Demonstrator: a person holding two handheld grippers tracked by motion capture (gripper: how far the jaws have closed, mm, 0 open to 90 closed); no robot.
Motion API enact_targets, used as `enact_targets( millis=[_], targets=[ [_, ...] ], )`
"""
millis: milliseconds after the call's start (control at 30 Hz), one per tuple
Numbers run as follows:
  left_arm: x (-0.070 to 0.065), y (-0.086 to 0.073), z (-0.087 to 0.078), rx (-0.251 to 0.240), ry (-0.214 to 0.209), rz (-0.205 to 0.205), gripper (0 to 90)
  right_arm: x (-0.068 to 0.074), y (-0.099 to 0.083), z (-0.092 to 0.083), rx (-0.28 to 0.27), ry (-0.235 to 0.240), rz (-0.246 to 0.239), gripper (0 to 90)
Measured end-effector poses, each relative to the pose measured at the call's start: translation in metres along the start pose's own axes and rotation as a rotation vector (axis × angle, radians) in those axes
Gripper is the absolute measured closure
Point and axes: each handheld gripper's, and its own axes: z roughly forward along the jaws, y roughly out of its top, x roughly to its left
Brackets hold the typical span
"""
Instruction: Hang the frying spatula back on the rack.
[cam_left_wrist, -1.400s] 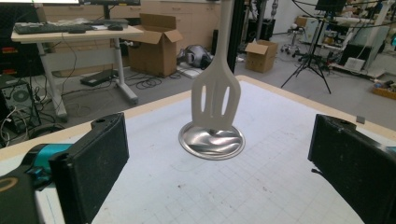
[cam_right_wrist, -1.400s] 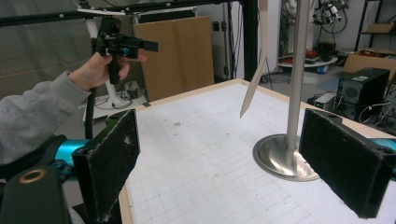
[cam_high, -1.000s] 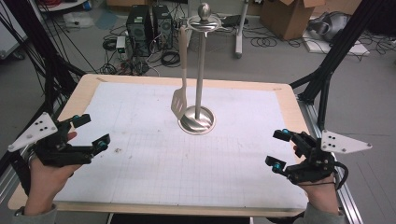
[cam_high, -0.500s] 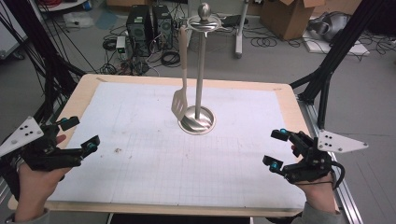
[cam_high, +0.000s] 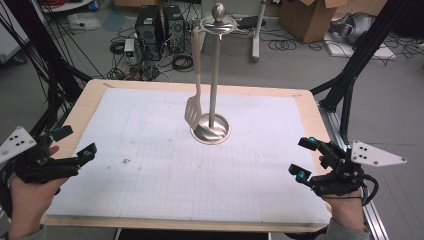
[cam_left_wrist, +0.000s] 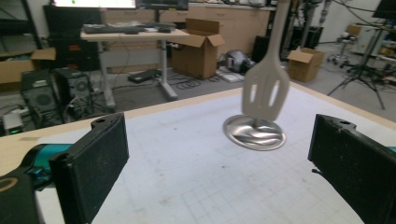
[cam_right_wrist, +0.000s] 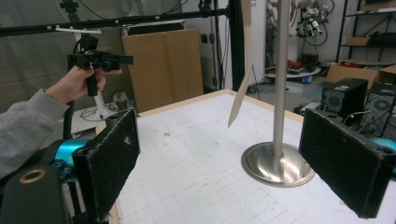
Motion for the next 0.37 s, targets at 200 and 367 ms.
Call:
enact_targets(
  millis=[200,367],
  targets=[
    [0.0041,-0.0005,-0.0041,-0.008,0.01,-0.004,5.6,-0.0032,-0.0017,-0.008,-0.017,-0.031,0.008,11.4],
    [0.0018,-0.0025,0.0005,0.016,-0.009,0.004,5.6,-0.005,-0.003,-0.0095,-0.037,-0.051,0.008,11.4]
  ],
)
